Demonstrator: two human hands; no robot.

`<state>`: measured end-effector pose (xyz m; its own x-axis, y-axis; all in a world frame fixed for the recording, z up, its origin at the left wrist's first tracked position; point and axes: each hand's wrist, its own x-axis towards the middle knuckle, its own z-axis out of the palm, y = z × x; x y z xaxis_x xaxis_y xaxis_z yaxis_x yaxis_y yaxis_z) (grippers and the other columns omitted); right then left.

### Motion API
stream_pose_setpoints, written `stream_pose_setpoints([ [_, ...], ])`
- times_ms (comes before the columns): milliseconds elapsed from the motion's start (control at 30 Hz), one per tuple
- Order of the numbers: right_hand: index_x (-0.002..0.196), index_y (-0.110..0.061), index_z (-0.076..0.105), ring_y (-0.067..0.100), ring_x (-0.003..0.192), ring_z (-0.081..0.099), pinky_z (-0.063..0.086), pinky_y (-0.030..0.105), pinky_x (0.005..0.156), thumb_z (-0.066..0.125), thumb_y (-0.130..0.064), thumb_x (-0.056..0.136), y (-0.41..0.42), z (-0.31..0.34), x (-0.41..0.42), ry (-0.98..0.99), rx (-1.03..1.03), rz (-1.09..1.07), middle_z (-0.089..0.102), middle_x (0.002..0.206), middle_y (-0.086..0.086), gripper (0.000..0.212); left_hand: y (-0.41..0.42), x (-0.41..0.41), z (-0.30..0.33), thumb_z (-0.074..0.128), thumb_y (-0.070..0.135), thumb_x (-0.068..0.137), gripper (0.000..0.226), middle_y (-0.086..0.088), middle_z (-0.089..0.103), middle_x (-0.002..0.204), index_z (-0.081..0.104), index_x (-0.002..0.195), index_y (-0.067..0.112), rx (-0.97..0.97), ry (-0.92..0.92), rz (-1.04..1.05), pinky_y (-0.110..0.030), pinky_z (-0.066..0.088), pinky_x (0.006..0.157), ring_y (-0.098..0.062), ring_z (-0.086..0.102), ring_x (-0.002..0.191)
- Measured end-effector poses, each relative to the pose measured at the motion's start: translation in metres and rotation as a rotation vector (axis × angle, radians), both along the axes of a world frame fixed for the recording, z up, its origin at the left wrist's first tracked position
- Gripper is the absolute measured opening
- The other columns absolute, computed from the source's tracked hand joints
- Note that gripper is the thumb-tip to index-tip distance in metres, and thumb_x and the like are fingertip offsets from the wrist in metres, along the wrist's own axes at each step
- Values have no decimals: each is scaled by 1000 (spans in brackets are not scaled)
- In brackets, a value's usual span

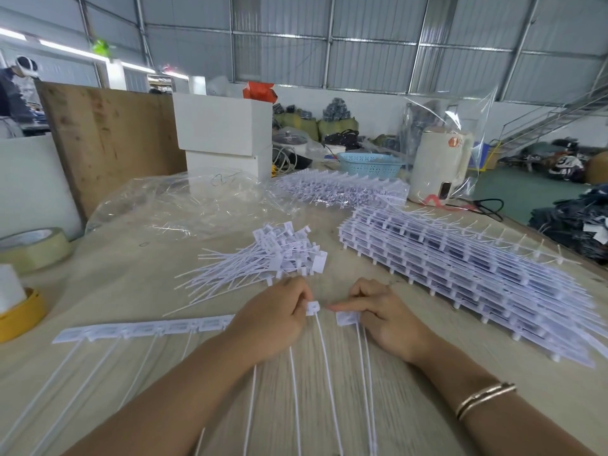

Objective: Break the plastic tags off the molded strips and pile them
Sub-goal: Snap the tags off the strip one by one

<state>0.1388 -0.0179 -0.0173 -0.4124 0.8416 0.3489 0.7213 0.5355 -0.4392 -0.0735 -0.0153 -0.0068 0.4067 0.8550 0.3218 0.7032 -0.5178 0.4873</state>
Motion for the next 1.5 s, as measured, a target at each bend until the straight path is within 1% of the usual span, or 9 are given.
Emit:
stream_pose_setpoints([
  [200, 123, -32, 59, 3, 90, 49, 31, 29, 81, 53, -27, 81, -12, 4, -11, -48, 302, 34, 54, 98, -14, 43, -4, 6, 1, 38, 18, 99, 8, 11, 46, 78, 43, 100, 26, -29, -121, -45, -16, 31, 57, -1, 44, 65],
  [333, 110, -28, 70, 14, 71, 58, 35, 33, 70, 70, -24, 78, -10, 5, -18, -159, 584, 56, 65, 83, -7, 32, -9, 13, 2, 39, 13, 98, 9, 14, 44, 82, 46, 102, 18, 12, -145, -113, -8, 31, 62, 7, 43, 71],
  [467, 98, -30, 75, 13, 65, 56, 36, 34, 65, 57, -30, 84, -6, 6, -12, -95, 665, 10, 64, 73, -7, 22, -10, 10, 7, 35, 24, 100, 13, 4, 52, 95, 47, 98, 20, 16, -67, -49, -24, 36, 70, -8, 50, 79],
  [533, 96, -28, 75, 15, 63, 56, 27, 29, 66, 55, -29, 84, -5, 6, -9, -56, 667, -42, 64, 72, -6, 23, -8, 6, 9, 28, 36, 100, 25, 0, 56, 93, 45, 91, 21, 76, 137, 63, -33, 40, 76, -20, 55, 84],
  [667, 96, -25, 75, 19, 63, 57, 23, 27, 65, 58, -28, 84, -3, 6, -8, -55, 674, -86, 63, 75, -4, 22, -4, 3, 6, 32, 41, 99, 40, 1, 53, 68, 51, 76, 15, -44, 122, 111, -32, 40, 65, -18, 54, 67],
  [833, 100, -23, 73, 13, 75, 52, 42, 35, 64, 78, -23, 73, -3, 2, -9, -114, 600, -77, 65, 83, -4, 28, 1, 2, 0, 42, 37, 97, 33, 6, 44, 58, 41, 66, 25, -13, -7, 57, -30, 33, 57, -9, 43, 56],
  [967, 97, -25, 73, 10, 78, 51, 43, 37, 64, 72, -30, 76, -5, 3, -9, -89, 530, -87, 65, 84, -6, 21, 3, -1, -4, 41, 38, 97, 29, 7, 47, 62, 54, 83, 17, -1, 21, 4, -32, 36, 59, -8, 45, 59],
  [1367, 66, -8, 62, 23, 76, 52, 41, 30, 73, 57, -9, 89, 1, 6, -6, 380, -3, 68, 55, 82, 20, 24, 0, 5, -3, 51, 37, 94, 33, 8, 38, 57, 36, 65, 29, 35, -84, -110, -28, 28, 54, -6, 35, 52],
  [1500, 74, -12, 67, 8, 66, 51, 40, 21, 67, 51, -24, 94, 1, 9, 6, 591, -107, -138, 60, 72, 0, 28, -4, 5, 3, 51, 37, 94, 32, 9, 38, 59, 37, 66, 29, 61, -84, -189, -27, 29, 55, -5, 35, 54],
])
